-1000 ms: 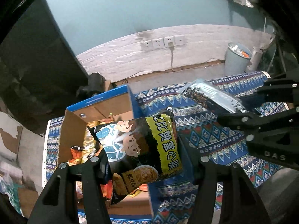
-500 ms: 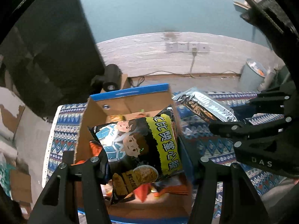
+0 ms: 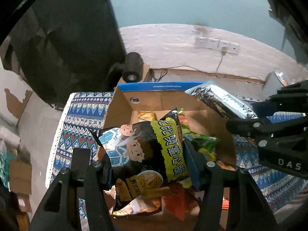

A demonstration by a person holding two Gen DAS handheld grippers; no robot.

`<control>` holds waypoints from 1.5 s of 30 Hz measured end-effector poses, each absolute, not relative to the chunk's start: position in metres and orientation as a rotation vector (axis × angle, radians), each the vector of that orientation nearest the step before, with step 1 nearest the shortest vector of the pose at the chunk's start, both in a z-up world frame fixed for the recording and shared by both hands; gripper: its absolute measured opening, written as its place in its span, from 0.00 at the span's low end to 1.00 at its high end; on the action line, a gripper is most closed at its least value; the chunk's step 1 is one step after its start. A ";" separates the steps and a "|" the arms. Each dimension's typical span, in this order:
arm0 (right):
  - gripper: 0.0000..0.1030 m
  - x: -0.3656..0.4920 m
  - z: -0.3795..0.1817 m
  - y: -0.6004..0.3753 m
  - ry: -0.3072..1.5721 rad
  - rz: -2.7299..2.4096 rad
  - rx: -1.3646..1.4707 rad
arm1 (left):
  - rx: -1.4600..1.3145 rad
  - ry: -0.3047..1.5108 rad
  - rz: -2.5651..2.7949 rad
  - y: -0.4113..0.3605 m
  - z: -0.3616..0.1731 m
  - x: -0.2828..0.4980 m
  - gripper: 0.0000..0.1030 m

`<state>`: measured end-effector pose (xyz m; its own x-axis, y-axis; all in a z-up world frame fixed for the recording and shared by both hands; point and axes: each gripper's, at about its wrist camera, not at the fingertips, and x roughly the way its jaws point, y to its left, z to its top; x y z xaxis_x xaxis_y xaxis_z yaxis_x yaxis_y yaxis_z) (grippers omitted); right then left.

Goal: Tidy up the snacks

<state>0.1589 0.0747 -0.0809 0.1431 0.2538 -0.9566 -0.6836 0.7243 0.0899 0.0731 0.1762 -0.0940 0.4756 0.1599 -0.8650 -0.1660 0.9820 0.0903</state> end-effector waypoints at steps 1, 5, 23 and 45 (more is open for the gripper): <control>0.27 0.162 -0.082 0.078 1.262 0.709 -0.418 | -0.023 1.066 0.201 0.180 -0.097 0.076 0.59; 0.27 0.168 -0.090 0.091 1.281 0.715 -0.432 | -0.058 1.082 0.211 0.189 -0.099 0.083 0.59; 0.46 0.169 -0.063 0.050 1.256 0.697 -0.405 | -0.067 1.060 0.225 0.181 -0.072 0.069 0.79; 0.76 0.119 -0.001 -0.011 1.076 0.699 -0.226 | -0.025 0.956 0.231 0.145 -0.016 0.022 0.89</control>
<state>0.1193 -0.0106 -0.0009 0.2873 0.4122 -0.8646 -0.6227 0.7663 0.1584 0.0221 0.1449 -0.0160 0.5543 0.1841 -0.8117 -0.2065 0.9752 0.0802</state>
